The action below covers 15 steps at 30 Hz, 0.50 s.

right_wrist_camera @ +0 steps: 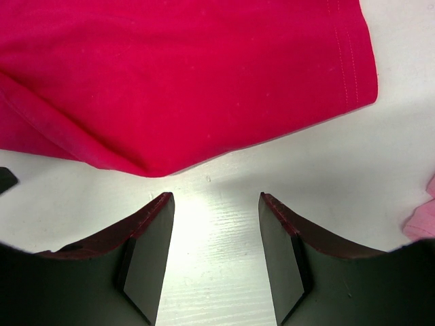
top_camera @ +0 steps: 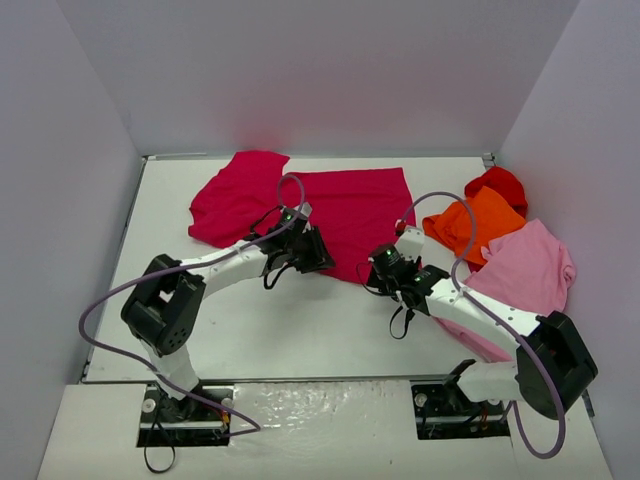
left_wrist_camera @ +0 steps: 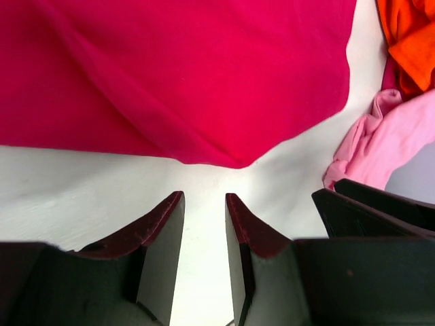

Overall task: Fold and stack the t-shirts
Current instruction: Fold the flattened tshirt in 1/3 of the way

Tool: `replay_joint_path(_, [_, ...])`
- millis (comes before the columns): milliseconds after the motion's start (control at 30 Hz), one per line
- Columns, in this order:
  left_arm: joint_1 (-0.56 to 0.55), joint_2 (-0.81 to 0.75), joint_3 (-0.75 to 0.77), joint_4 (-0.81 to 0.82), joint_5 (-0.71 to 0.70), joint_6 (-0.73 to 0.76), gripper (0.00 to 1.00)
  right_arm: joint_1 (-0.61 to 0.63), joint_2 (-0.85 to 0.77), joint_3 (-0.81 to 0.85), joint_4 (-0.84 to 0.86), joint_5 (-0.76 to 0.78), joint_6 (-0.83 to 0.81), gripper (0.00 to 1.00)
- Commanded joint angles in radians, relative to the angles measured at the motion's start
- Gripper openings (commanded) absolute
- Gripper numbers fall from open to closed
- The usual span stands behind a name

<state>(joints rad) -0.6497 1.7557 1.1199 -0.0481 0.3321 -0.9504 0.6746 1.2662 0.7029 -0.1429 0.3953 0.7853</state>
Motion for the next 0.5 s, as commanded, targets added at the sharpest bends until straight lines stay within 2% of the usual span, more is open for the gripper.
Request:
replay_joint_path(0, [0.029, -0.001, 0.005, -0.001, -0.042, -0.007, 0.27, -0.004, 0.001, 0.009, 0.005, 0.01, 0.012, 0.5])
replay_joint_path(167, [0.045, 0.116, 0.004, 0.129, 0.023, -0.049, 0.27, -0.004, -0.054, -0.014, 0.003, -0.007, 0.013, 0.5])
replay_joint_path(467, [0.053, 0.221, 0.105, 0.138, 0.061, -0.025, 0.27, -0.012, -0.091, -0.046, -0.015, -0.003, 0.017, 0.5])
